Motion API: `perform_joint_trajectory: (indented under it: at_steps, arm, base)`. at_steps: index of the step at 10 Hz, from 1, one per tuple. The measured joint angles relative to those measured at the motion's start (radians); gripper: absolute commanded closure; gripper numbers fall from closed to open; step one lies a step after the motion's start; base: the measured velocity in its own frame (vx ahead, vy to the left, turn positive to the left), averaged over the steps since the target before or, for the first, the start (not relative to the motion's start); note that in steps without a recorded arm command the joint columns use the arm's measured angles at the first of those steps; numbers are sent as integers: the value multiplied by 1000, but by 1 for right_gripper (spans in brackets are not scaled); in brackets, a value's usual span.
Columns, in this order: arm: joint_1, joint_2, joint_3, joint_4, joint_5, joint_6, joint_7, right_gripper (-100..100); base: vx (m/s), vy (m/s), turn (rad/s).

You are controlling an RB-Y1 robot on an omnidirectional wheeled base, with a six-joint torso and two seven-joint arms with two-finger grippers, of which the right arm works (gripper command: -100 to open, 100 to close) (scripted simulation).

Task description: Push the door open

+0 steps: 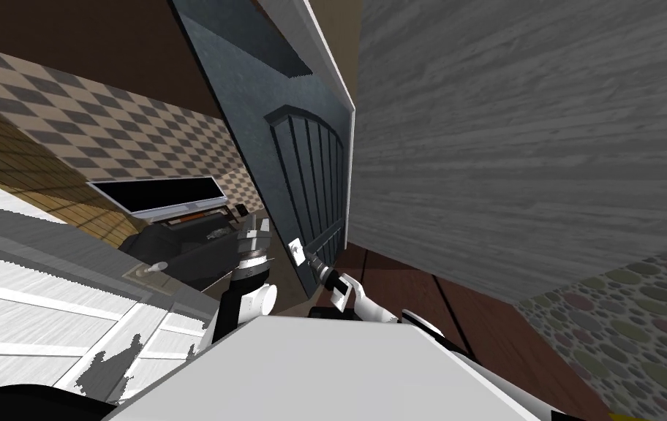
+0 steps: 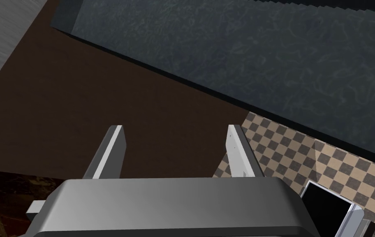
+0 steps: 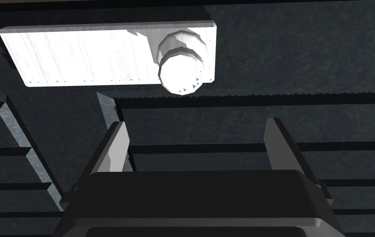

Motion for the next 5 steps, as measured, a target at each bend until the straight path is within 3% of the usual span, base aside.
perform_joint_trajectory:
  at_steps: [4, 5]
  arm:
    - [-4, 12, -15, 18, 4, -2, 7, -100]
    - [-5, 18, -19, 22, 5, -3, 8, -100]
  base:
    - [131, 163, 31]
    - [52, 82, -6]
